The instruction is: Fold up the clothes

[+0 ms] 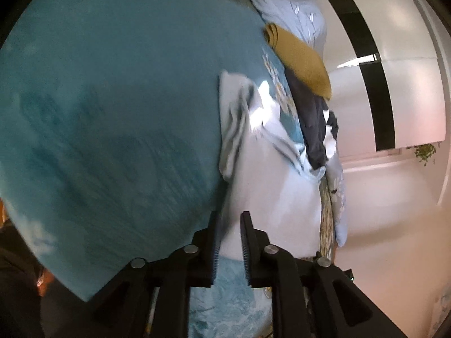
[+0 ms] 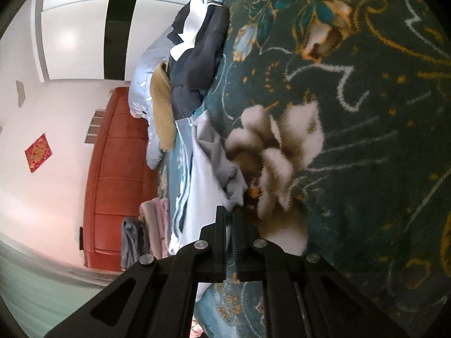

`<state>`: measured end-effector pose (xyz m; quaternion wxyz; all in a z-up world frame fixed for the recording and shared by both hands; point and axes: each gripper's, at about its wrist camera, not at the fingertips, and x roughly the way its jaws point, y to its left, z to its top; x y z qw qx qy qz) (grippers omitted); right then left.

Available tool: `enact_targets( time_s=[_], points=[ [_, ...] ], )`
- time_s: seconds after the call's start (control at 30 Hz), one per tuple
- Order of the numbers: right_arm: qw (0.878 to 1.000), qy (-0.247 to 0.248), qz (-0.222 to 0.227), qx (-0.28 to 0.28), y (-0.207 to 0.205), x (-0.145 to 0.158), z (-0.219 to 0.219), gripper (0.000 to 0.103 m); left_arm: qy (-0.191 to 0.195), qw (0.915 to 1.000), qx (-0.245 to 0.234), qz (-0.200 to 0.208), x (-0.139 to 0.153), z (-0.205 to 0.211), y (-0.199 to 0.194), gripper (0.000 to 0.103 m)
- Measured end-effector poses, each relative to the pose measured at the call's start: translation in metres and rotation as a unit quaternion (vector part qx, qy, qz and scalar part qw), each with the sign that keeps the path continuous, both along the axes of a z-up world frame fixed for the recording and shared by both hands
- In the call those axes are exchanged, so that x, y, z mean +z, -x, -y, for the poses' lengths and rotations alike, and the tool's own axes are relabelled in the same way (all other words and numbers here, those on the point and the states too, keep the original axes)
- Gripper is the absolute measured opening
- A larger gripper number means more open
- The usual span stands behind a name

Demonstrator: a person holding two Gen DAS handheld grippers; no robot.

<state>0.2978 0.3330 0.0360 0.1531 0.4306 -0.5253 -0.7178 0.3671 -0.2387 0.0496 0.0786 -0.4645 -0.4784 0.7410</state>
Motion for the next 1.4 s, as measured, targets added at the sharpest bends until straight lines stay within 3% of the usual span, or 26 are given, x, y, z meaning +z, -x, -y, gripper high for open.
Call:
enact_targets(
  time_s=[0.13, 0.27, 0.43, 0.53, 0.6, 0.87, 1.03, 1.2, 1.4],
  points=[
    [0.999, -0.037, 0.008, -0.035, 0.002, 0.002, -0.011, 0.007, 0.007, 0.9999, -0.007, -0.007, 0.005, -0.001, 0.023, 0.023],
    [0.994, -0.083, -0.021, -0.074, 0.004, 0.024, -0.023, 0.008, 0.015, 0.9997, -0.015, -0.015, 0.01, -0.003, 0.047, 0.034],
    [0.993, -0.094, -0.072, 0.025, 0.032, 0.043, 0.029, 0.01, 0.024, 0.9991, -0.025, -0.024, 0.016, -0.005, 0.077, 0.049],
    [0.99, -0.086, -0.074, 0.086, 0.056, 0.04, 0.074, 0.03, 0.042, 0.9976, -0.05, -0.021, 0.013, -0.016, 0.088, 0.05],
    [0.986, -0.092, -0.068, 0.122, 0.071, 0.036, 0.102, 0.03, 0.054, 0.996, -0.068, -0.018, 0.011, -0.023, 0.095, 0.051],
    [0.946, -0.184, -0.027, 0.264, 0.116, 0.017, 0.206, 0.03, 0.09, 0.9868, -0.133, -0.021, 0.011, -0.042, 0.118, 0.053],
    [0.934, -0.209, -0.025, 0.289, 0.133, 0.013, 0.232, 0.03, 0.089, 0.9805, -0.169, -0.047, 0.029, -0.048, 0.118, 0.054],
    [0.937, -0.214, -0.043, 0.273, 0.161, 0.018, 0.245, 0.03, 0.098, 0.9678, -0.224, -0.06, 0.023, -0.076, 0.13, 0.058],
    [0.96, -0.17, -0.042, 0.219, 0.194, 0.02, 0.244, 0.03, 0.113, 0.9721, -0.195, -0.064, 0.012, -0.074, 0.157, 0.058]
  ],
)
